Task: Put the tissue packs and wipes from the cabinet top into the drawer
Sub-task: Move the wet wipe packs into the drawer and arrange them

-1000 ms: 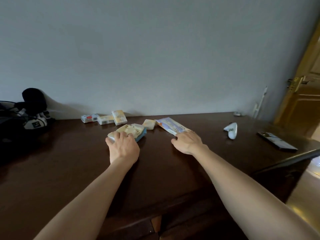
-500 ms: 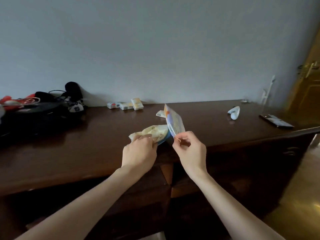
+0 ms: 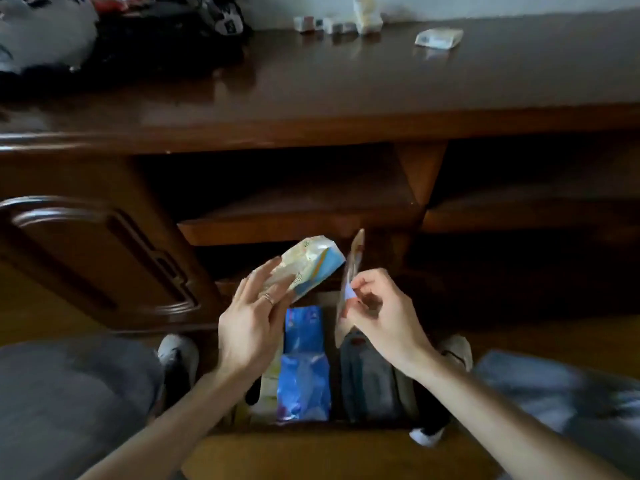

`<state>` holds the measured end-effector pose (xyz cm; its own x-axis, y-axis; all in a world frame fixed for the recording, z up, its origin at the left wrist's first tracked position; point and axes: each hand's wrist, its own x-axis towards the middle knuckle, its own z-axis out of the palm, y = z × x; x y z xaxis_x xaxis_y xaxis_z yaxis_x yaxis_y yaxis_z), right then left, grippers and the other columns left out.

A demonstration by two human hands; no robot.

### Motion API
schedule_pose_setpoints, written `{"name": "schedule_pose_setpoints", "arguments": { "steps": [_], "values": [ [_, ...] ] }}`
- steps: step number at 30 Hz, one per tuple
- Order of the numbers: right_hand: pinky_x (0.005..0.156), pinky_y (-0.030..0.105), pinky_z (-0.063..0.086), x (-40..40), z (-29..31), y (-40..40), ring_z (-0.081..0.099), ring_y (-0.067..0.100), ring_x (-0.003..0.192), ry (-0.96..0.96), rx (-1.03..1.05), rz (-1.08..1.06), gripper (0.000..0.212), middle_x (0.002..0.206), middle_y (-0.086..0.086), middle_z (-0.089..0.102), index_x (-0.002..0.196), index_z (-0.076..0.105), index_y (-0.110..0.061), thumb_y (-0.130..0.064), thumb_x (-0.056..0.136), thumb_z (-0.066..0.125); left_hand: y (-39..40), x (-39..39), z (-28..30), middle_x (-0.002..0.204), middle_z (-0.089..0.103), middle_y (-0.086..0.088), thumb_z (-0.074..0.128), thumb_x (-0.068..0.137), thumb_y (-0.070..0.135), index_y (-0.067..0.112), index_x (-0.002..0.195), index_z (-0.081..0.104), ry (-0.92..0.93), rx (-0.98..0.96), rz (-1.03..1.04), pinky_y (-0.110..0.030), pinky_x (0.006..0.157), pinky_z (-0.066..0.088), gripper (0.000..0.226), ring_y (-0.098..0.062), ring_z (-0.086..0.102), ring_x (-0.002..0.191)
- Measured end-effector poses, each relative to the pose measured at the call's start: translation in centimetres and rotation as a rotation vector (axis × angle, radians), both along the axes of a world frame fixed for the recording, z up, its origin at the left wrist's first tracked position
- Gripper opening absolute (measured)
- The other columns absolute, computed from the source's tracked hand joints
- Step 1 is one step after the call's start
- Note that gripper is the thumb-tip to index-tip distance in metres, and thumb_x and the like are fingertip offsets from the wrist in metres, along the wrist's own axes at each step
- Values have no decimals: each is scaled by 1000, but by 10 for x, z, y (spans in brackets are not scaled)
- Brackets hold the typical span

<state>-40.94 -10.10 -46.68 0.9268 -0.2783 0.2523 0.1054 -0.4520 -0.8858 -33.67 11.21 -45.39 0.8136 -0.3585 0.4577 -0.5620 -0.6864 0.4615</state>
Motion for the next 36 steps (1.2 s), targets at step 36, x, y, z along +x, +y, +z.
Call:
{"name": "schedule_pose_setpoints", "arguments": {
  "steps": [36],
  "values": [
    [85, 45, 61, 27, -45, 14, 67, 21, 87, 668, 702, -521, 23, 101, 5, 73, 78, 74, -14, 8, 80, 66, 51, -4, -72, 119, 70, 11, 60, 98, 44, 25, 115, 76, 871, -877, 302, -28, 71, 60, 30, -11, 70, 102]
  ]
}}
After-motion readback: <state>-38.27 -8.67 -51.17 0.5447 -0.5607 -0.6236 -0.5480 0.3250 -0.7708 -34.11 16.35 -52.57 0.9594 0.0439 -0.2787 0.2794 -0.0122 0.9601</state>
